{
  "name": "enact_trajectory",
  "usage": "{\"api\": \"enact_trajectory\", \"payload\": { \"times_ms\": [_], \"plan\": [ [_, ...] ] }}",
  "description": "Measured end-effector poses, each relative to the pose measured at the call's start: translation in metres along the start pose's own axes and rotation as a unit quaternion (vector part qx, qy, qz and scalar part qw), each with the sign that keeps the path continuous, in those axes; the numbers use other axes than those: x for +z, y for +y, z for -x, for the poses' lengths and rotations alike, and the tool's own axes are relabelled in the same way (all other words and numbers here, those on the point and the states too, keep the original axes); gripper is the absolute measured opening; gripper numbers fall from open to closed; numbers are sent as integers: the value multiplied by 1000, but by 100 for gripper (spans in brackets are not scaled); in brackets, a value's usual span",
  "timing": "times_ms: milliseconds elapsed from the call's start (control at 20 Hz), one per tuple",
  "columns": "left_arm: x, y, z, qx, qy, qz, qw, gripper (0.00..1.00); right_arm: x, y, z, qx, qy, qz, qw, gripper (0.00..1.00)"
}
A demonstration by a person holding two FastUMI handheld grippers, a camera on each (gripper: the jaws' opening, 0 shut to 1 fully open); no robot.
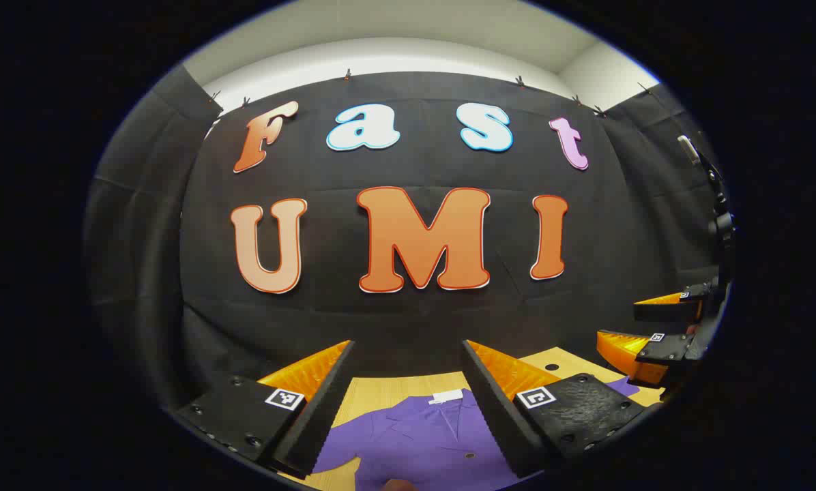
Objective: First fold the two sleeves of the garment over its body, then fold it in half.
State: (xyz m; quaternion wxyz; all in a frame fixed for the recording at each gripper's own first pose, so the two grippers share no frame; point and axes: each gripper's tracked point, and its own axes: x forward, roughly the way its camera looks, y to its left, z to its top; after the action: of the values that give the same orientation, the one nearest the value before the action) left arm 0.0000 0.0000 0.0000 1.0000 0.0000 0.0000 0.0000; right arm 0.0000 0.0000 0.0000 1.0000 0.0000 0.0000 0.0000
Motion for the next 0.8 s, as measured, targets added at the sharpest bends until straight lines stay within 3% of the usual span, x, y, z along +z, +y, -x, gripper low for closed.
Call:
{"api": "enact_trajectory", "payload": {
  "times_ms": [150,250,450,800],
  "plan": [
    [-8,-9,-8,-5,9,-3,1000,99,-12,-5,-14,2,26,9,1000,94],
    [-2,-8,-21,-4,15,8,1000,97,-10,3,-21,22,48,-11,999,94],
    [32,9,-25,15,-14,35,999,97,22,11,-25,37,12,-71,997,95],
    [30,2,-18,9,-36,15,999,99,32,6,-13,31,-24,-35,999,94]
  ]
}}
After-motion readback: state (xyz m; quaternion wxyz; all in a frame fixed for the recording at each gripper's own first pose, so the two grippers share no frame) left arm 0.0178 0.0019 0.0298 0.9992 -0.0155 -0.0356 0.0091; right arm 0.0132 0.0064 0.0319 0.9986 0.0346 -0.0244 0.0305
